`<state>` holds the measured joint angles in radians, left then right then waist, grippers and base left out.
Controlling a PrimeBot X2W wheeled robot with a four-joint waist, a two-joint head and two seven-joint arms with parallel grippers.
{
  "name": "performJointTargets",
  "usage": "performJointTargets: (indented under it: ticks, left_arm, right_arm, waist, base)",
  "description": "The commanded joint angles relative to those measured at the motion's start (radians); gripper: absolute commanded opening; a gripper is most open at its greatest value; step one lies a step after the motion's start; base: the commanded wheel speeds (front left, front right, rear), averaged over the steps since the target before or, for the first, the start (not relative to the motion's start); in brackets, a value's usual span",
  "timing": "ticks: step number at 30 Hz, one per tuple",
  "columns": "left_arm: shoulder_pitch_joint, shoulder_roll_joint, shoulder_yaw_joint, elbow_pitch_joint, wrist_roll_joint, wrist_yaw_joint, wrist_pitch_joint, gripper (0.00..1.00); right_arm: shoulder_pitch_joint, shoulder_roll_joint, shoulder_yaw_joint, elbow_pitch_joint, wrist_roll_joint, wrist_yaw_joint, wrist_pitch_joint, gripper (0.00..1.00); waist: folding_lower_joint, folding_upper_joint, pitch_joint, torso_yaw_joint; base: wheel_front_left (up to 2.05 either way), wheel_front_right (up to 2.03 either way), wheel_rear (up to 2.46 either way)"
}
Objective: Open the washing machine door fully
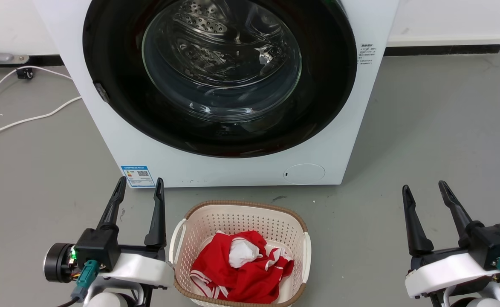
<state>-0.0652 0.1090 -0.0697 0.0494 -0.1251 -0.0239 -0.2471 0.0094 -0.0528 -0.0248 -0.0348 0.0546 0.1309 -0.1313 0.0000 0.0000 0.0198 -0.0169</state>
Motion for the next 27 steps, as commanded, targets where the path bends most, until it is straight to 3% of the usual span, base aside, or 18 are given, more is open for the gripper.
performJointTargets:
  ticks: [1, 8, 24, 25, 26, 27]
  left_arm:
    - [0.009, -0.003, 0.002, -0.006, 0.018, -0.002, -0.008, 1.0]
    - [0.015, -0.011, 0.011, -0.006, 0.065, -0.012, -0.02, 1.0]
    - [0.02, -0.033, 0.034, 0.013, 0.059, -0.035, -0.019, 1.0]
    - [0.021, -0.034, 0.035, 0.014, 0.06, -0.035, -0.019, 1.0]
    - [0.021, -0.035, 0.036, 0.014, 0.06, -0.035, -0.019, 1.0]
    - [0.02, -0.036, 0.037, 0.014, 0.061, -0.036, -0.019, 1.0]
  right_arm:
    - [0.008, 0.004, 0.001, -0.01, -0.02, 0.0, -0.005, 1.0]
    - [0.015, 0.005, 0.001, -0.015, -0.06, 0.0, -0.012, 1.0]
    - [0.018, 0.004, -0.002, 0.005, -0.014, 0.0, -0.008, 1.0]
    - [0.018, 0.004, -0.004, 0.006, -0.003, 0.0, -0.008, 0.81]
    - [0.017, 0.004, -0.003, 0.007, 0.001, 0.0, -0.01, 0.24]
    - [0.016, 0.004, -0.002, 0.01, 0.011, 0.0, -0.012, 0.0]
  waist:
    - [0.0, 0.0, 0.0, 0.0]
    - [0.0, 0.0, 0.0, -0.002]
    - [0.0, 0.0, -0.006, -0.001]
    - [0.0, 0.0, -0.007, -0.001]
    - [0.0, 0.0, -0.007, 0.0]
    - [0.0, 0.0, -0.007, 0.0]
  base:
    - [0.0, 0.0, 0.0]
    - [0.0, 0.0, 0.0]
    - [0.0, 0.0, 0.0]
    - [0.0, 0.0, 0.0]
    - [0.0, 0.0, 0.0]
    - [0.0, 0.0, 0.0]
